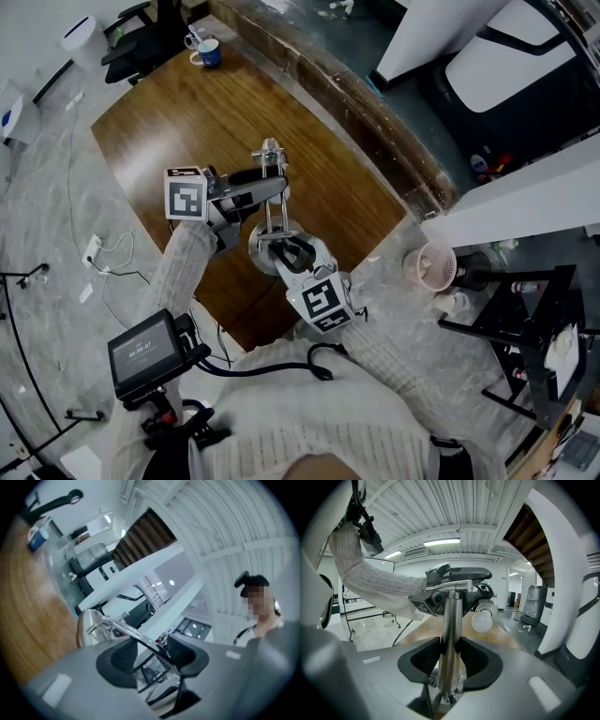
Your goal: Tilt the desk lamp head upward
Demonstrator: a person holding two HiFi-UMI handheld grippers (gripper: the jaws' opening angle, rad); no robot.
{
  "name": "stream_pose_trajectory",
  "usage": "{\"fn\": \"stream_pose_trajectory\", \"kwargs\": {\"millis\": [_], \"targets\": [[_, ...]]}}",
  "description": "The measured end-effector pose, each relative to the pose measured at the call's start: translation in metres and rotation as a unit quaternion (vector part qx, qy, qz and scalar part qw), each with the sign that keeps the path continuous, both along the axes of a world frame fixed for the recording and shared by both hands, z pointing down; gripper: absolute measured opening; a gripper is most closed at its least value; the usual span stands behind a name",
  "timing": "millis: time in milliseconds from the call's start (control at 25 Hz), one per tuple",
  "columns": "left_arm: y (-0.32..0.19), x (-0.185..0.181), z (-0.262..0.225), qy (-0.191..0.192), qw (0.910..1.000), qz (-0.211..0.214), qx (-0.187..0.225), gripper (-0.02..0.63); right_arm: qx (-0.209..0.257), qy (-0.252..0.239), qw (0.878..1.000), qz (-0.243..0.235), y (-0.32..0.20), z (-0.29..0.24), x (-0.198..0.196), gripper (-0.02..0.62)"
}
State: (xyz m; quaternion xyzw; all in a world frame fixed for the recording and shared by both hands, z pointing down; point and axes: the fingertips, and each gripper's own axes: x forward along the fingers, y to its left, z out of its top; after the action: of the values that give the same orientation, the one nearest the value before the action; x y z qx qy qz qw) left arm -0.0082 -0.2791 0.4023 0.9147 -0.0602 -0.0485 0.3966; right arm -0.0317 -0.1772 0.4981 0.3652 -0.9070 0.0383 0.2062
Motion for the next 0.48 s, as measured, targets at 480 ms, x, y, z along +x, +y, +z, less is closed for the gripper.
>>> {"fn": "stream_pose_trajectory", "kwargs": {"millis": [480], "targets": [[0.04,0.005,-0.061,-0.066,0.9405,-0.026,0.332,0.187,-0.048,-0.029,0.998,0.014,0.001,0.004,0.004,0.13]]}}
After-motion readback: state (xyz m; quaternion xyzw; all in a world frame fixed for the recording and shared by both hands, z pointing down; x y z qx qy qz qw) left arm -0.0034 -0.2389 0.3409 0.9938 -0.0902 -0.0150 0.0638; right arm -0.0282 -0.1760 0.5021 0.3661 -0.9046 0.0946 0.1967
